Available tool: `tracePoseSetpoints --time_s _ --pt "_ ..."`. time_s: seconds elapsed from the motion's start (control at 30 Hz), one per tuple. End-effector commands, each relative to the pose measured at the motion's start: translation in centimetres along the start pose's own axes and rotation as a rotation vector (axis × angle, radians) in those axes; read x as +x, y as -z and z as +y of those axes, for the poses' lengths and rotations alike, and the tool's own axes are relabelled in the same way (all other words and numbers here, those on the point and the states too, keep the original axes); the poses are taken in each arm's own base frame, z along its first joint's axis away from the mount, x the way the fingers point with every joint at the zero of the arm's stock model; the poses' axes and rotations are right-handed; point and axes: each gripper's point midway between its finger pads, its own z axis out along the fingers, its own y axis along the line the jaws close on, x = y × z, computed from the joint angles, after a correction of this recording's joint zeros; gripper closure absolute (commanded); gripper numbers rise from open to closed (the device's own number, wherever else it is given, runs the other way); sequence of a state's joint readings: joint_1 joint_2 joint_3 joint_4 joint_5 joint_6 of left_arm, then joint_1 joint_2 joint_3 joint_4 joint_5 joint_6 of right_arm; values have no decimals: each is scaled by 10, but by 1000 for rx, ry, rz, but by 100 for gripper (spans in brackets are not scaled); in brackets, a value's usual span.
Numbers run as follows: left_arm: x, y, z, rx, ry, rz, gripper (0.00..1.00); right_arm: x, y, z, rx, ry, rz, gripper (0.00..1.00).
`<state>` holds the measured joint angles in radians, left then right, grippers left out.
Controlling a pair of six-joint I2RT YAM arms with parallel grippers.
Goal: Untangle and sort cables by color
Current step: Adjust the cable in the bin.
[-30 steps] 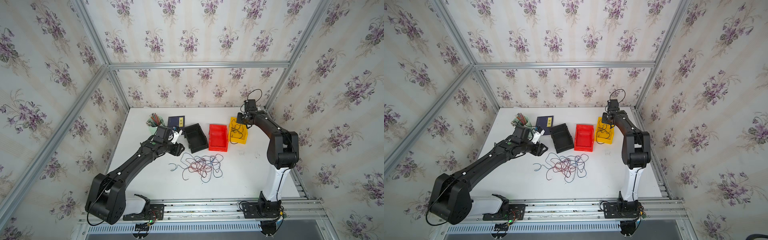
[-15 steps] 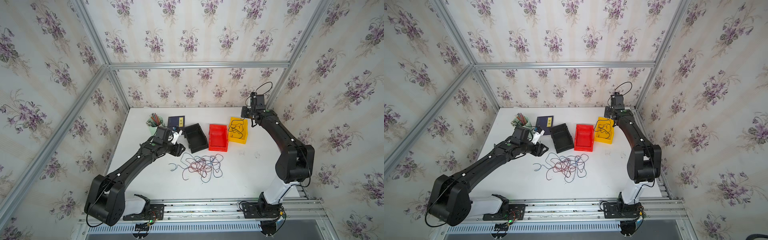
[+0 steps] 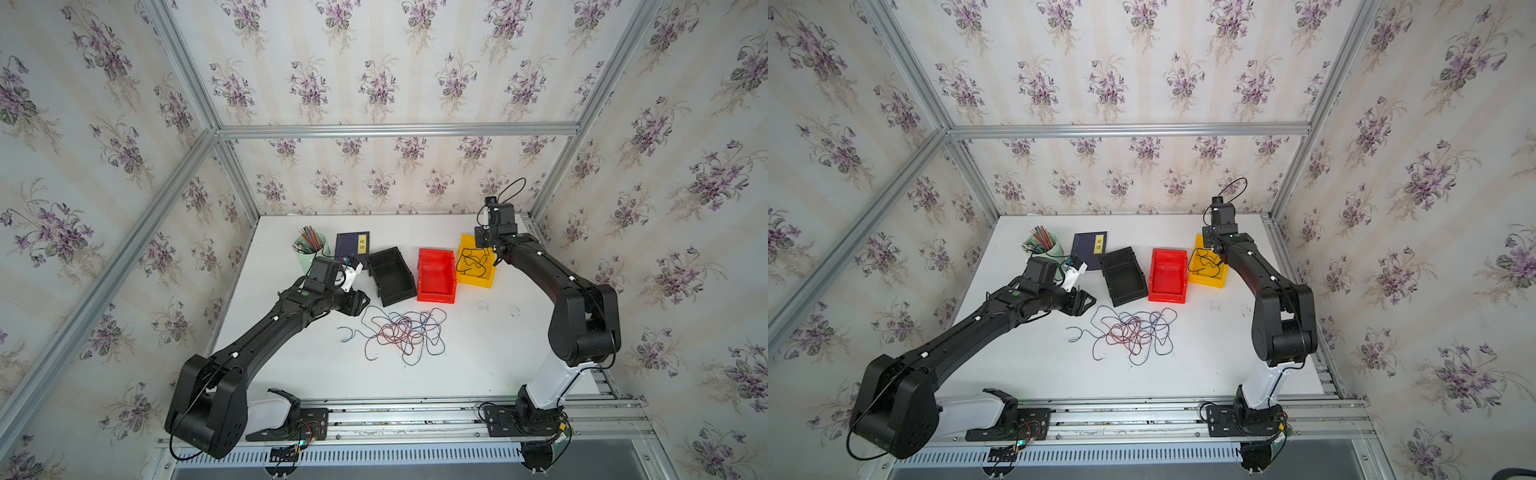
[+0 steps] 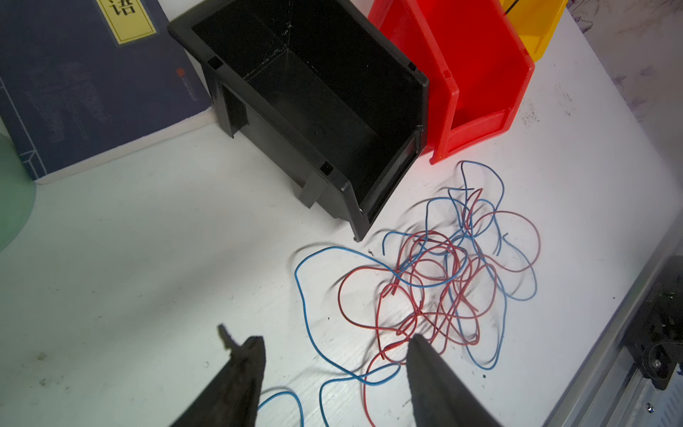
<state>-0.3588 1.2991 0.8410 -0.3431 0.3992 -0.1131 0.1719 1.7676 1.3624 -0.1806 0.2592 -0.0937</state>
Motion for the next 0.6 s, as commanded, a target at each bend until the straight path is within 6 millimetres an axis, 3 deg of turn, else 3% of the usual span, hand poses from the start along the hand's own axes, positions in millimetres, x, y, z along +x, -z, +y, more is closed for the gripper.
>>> tracePoseSetpoints --time_s 0.0,0.43,0.57 --pt "-5 -1 -1 8 14 -14 35 -22 -1 -13 78 45 -91 100" --pt "-15 -12 -1 25 45 -16 36 -26 -14 -18 143 149 -137 100" --pt "-11 -12 -1 26 44 -11 35 -16 -12 4 91 225 -161 100"
